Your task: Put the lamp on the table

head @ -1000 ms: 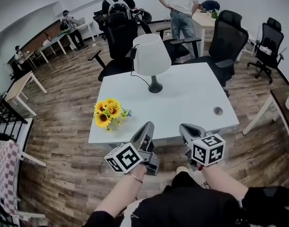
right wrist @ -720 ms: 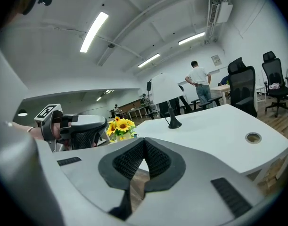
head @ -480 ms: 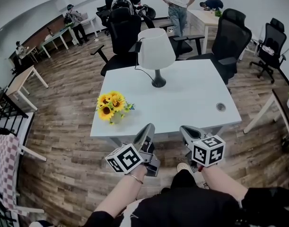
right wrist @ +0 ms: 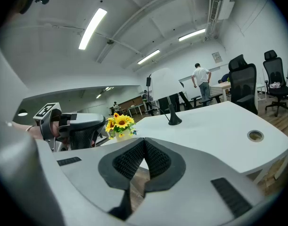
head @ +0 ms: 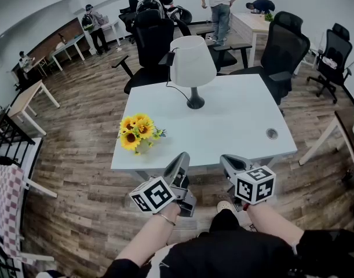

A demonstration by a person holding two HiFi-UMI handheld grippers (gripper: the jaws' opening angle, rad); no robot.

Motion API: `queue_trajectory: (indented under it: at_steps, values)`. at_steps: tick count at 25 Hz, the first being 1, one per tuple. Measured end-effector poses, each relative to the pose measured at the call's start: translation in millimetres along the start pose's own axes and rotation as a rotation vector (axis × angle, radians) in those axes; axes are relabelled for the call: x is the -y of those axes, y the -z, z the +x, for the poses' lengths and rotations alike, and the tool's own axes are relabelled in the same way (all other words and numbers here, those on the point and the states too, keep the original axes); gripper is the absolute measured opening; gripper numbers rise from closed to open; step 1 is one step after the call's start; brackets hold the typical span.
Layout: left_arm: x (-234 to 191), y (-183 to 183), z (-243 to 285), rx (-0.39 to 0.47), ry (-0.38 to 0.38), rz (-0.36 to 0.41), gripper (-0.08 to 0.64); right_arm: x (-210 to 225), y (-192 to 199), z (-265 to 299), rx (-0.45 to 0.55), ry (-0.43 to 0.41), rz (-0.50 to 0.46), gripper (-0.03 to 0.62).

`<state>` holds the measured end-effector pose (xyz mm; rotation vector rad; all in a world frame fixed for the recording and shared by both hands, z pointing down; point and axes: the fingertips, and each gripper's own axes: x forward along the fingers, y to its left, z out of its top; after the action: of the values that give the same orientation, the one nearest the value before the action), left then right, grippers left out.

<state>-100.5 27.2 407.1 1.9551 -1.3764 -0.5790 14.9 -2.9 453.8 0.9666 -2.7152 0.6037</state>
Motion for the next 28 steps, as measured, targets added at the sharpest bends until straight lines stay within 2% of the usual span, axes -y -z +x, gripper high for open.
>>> queue_trajectory:
  at_steps: [12,28]
  values:
    - [-8,-1,10,-0.002,-0.011,-0.013,0.015,7,-1,9,-0.016,-0.002,-0.002,0.015]
    - [-1,9,29,-0.026,0.011,-0.021,0.015,24,0,2,-0.013,0.023,0.012,0.015]
